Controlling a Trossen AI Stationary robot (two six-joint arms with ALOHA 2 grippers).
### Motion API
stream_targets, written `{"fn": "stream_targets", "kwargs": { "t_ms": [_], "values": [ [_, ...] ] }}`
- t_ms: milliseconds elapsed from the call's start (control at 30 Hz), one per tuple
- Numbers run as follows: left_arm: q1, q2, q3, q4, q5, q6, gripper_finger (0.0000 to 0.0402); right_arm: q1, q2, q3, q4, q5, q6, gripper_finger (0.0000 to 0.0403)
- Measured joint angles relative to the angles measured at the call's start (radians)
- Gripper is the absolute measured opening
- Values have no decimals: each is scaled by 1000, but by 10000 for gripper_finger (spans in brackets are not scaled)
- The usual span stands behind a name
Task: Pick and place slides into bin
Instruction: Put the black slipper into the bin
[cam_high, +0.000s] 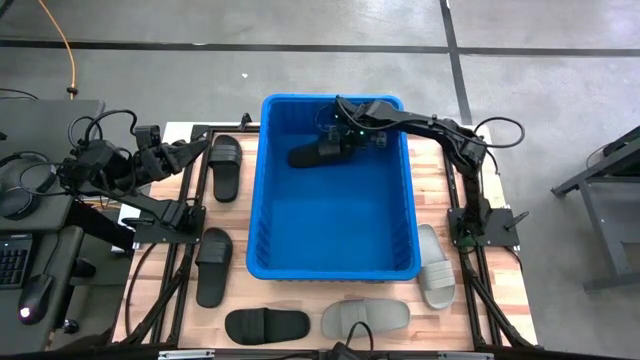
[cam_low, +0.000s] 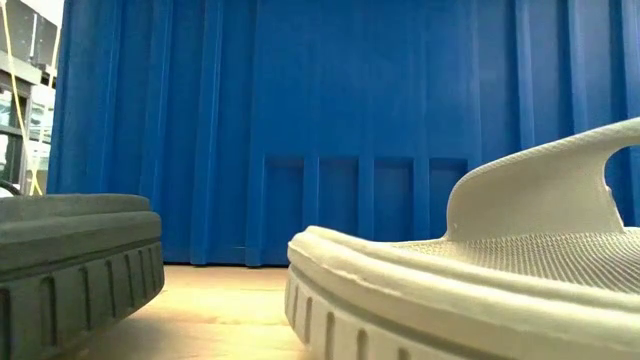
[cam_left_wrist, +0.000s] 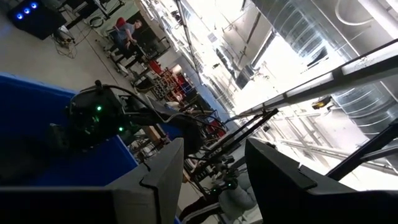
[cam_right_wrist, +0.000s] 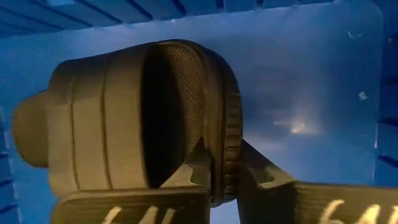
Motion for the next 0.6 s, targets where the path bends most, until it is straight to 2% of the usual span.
{"fn": "stream_targets", "kwargs": {
  "t_ms": [200,600],
  "values": [
    [0,0,0,-1,-1,1,161,-7,53,-1,-3,-65,-10,21],
    [0,0,0,-7,-3,3,161,11,62,-1,0,-75,-59,151]
  ]
}}
